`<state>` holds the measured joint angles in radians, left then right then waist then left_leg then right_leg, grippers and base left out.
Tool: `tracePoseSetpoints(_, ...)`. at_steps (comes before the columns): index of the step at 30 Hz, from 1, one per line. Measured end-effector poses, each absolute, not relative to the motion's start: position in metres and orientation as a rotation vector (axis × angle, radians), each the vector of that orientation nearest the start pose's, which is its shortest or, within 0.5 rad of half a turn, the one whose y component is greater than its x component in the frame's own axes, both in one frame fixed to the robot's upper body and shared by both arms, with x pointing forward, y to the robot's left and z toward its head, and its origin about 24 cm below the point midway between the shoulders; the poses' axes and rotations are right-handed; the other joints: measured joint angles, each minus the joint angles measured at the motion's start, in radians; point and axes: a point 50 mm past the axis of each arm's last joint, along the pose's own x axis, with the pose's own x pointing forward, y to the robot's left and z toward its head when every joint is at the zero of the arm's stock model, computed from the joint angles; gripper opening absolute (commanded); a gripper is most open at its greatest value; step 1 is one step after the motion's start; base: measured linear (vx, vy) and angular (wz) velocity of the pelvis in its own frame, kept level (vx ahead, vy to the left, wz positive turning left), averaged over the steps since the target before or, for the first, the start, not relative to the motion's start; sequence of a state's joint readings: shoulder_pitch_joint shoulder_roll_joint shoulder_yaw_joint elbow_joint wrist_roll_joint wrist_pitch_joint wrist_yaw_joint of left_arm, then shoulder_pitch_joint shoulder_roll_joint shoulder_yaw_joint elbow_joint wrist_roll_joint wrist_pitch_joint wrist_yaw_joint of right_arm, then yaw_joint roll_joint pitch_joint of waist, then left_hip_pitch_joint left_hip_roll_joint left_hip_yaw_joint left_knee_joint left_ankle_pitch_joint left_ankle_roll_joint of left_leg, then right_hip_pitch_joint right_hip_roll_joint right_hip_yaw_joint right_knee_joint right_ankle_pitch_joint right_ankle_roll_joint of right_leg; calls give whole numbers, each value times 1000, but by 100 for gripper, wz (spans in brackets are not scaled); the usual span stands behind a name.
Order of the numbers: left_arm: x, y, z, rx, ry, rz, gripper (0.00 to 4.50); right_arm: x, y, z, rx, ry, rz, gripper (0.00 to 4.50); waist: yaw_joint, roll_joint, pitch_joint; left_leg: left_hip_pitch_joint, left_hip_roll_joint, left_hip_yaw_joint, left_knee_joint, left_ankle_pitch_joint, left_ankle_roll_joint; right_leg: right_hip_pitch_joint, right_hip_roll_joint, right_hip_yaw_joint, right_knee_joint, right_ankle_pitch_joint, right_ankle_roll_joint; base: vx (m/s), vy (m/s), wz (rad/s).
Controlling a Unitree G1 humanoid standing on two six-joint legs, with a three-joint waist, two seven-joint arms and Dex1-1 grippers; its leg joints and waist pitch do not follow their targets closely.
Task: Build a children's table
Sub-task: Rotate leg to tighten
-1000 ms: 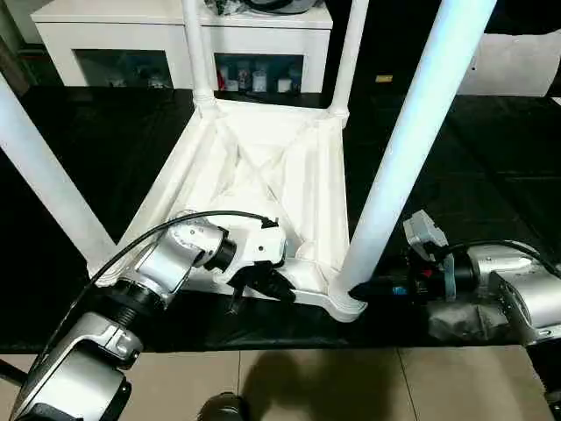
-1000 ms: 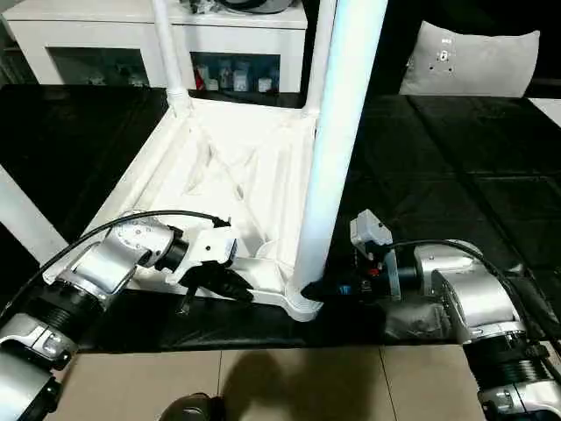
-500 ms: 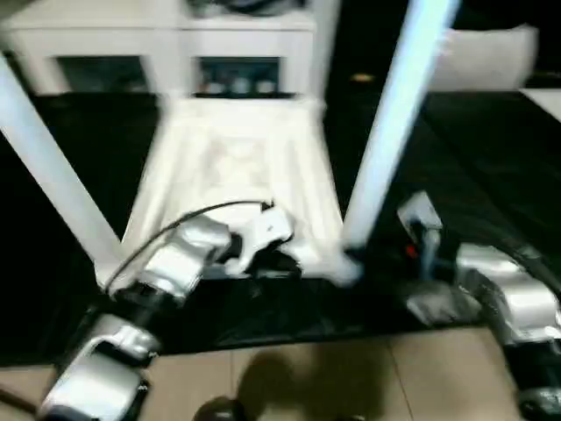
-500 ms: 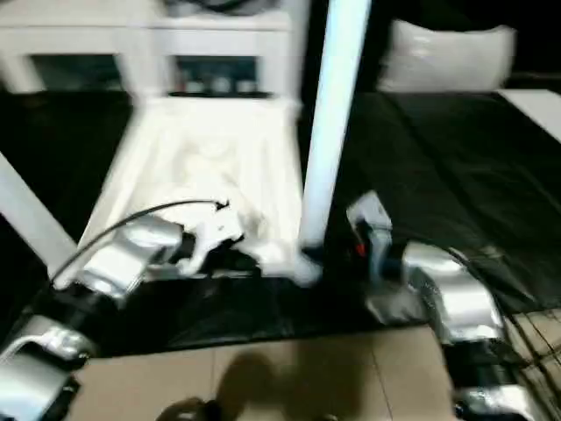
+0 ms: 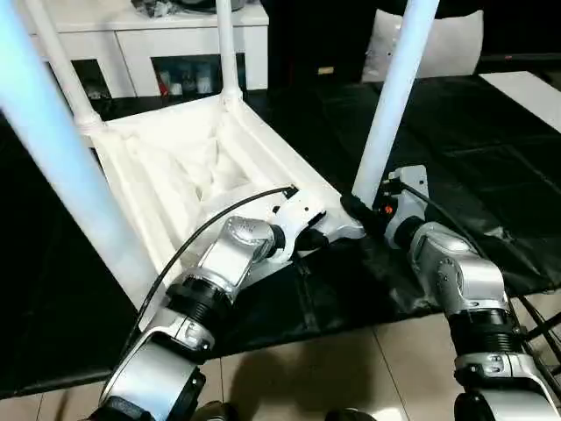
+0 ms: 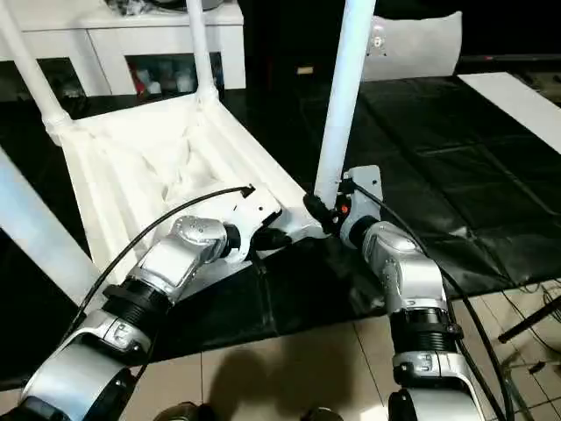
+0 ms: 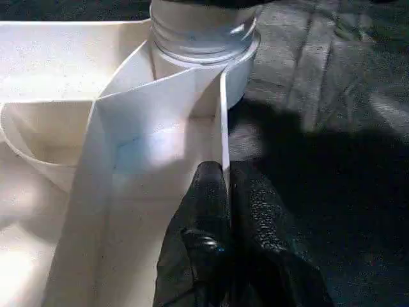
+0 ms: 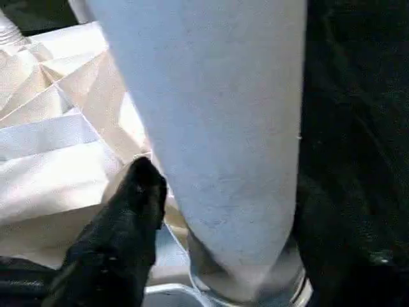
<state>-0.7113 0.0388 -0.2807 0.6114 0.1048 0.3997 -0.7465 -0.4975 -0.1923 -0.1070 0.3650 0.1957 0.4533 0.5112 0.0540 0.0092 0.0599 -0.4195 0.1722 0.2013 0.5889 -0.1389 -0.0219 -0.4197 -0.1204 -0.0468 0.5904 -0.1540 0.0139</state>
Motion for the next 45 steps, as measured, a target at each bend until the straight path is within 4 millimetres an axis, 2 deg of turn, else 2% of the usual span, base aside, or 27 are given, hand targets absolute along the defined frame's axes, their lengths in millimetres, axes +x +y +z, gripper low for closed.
tracePoseSetpoints(4,335,42,62,328,428,-1072,0,328,-168,70,71,283,566,362,15,0,0,0,0,0,-5,0,0,-1,1,-1,0,3,0,0,0,0)
tracePoseSetpoints(5,334,44,63,334,419,-1103,0,324,-176,72,44,281,609,387,23,1,1,-1,0,-1,-7,0,0,-1,1,-2,-1,2,1,0,0,0)
tracePoseSetpoints(6,333,46,62,338,414,-1132,0,319,-182,73,28,281,650,387,32,2,1,0,0,-1,-8,0,0,-1,1,-2,-1,2,2,0,0,0)
tracePoseSetpoints(9,332,59,63,371,400,-1195,0,309,-191,77,-2,282,783,404,45,3,2,0,1,-1,-10,0,0,-1,1,-4,-1,1,3,0,0,0)
tracePoseSetpoints(11,331,66,63,394,391,-1222,0,305,-197,82,-21,285,848,433,50,3,2,0,1,-1,-9,0,0,-1,1,-4,-1,1,3,0,0,0)
tracePoseSetpoints(16,326,86,63,419,402,-1353,0,296,-217,92,-109,343,983,445,66,3,2,0,1,0,-8,0,0,1,1,-4,-3,1,3,0,0,0)
tracePoseSetpoints(20,322,95,64,445,420,-1445,0,290,-217,93,-103,375,1114,445,84,3,2,0,1,1,-7,0,0,2,0,-4,-2,2,2,0,0,0)
tracePoseSetpoints(21,320,96,65,460,417,-1473,0,288,-216,93,-94,378,1153,428,89,3,2,0,1,1,-6,0,0,2,-1,-4,-2,2,2,0,0,0)
tracePoseSetpoints(23,318,97,65,473,422,-1517,0,286,-213,93,-82,386,1209,428,98,3,2,-1,1,1,-5,0,0,3,-1,-4,-1,2,2,0,0,0)
tracePoseSetpoints(29,311,95,69,514,423,-1635,0,280,-204,88,-65,422,1328,370,114,3,2,-1,1,5,-2,0,0,3,-6,-4,2,2,2,0,0,0)
tracePoseSetpoints(45,309,89,67,532,406,-1677,0,277,-201,81,-38,447,1393,240,107,3,2,0,1,7,-1,0,0,2,-6,-2,4,2,2,0,0,0)
